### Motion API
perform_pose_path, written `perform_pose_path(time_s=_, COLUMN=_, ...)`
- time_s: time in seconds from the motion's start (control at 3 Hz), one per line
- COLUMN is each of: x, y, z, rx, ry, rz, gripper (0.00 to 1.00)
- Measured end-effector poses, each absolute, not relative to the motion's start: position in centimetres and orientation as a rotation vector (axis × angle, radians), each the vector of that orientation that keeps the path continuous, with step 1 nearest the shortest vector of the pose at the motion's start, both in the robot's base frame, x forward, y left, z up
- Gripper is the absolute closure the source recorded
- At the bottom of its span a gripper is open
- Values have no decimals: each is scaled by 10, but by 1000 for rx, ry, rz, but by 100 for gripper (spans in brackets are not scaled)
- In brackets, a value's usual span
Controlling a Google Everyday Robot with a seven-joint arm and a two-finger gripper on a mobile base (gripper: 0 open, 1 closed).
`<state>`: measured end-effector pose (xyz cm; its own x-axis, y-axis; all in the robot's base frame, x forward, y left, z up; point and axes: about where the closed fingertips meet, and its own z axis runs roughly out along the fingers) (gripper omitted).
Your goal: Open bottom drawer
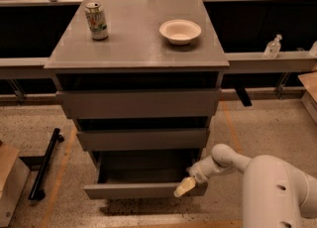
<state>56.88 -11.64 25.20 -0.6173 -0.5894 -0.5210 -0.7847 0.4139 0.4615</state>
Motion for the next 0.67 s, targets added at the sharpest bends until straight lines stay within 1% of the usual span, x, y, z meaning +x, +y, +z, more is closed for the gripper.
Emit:
perform_pose_path(time_s=0.33, x=540, y=-116, z=231, rx=-1192, ry=2472, rz=1073, gripper=0)
perform_pose_path(time_s=0.67, x=519, y=-119, z=219, rx=-1178, ry=2522, rz=1113, gripper=18)
